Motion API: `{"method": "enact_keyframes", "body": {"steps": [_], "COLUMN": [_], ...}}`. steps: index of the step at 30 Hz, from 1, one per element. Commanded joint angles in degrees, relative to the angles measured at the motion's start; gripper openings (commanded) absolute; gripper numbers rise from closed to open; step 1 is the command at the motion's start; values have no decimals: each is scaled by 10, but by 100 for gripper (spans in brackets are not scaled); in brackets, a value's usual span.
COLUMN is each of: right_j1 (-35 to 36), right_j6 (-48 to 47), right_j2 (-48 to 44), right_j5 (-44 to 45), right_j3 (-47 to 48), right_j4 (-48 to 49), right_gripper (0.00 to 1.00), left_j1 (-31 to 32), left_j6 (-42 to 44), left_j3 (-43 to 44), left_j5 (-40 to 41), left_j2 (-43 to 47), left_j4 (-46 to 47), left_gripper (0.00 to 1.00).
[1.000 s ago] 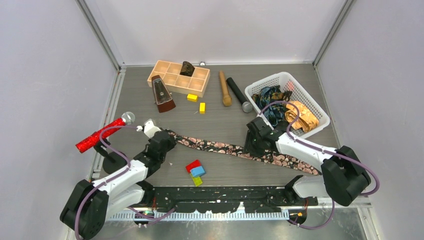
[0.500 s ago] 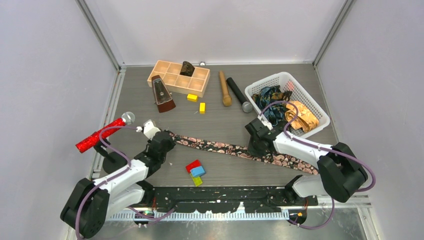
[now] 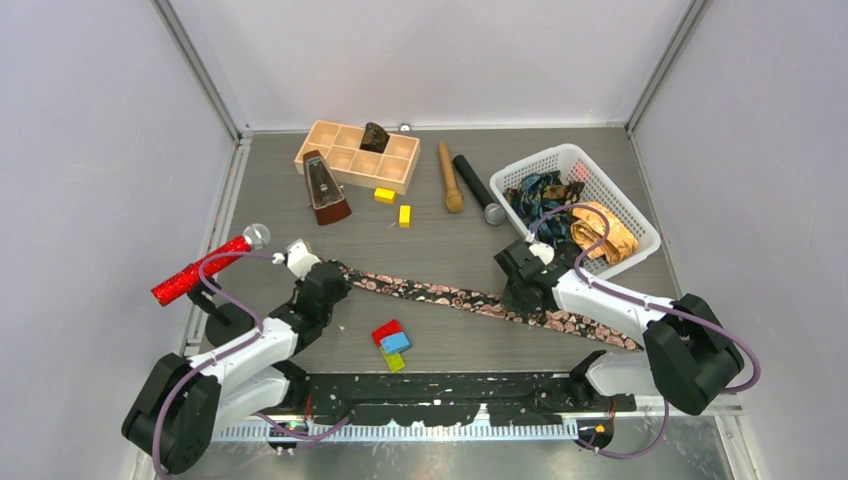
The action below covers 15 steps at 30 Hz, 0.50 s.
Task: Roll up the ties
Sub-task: Flatten out the tie at the center of the board.
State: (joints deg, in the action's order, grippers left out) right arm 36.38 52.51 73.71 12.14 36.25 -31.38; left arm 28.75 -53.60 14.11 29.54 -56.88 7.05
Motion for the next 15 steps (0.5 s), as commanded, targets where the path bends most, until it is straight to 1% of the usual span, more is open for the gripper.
{"method": "enact_keyframes", "body": {"steps": [1, 10, 15], "right_j1": [-1, -1, -1], "right_j6": [14, 17, 18], "right_j2": [-2, 8, 8], "right_j5": [25, 19, 19], "right_j3": [-6, -18, -20], "right_j4": [2, 13, 13], "right_gripper": [14, 13, 13], "left_j1": [-2, -4, -5], "left_j6": [3, 3, 4], "left_j3": [26, 36, 38], "left_j5": [33, 35, 38], "left_j2": [3, -11, -39], "left_j4": [34, 61, 90], "left_gripper": [0, 0, 0]}}
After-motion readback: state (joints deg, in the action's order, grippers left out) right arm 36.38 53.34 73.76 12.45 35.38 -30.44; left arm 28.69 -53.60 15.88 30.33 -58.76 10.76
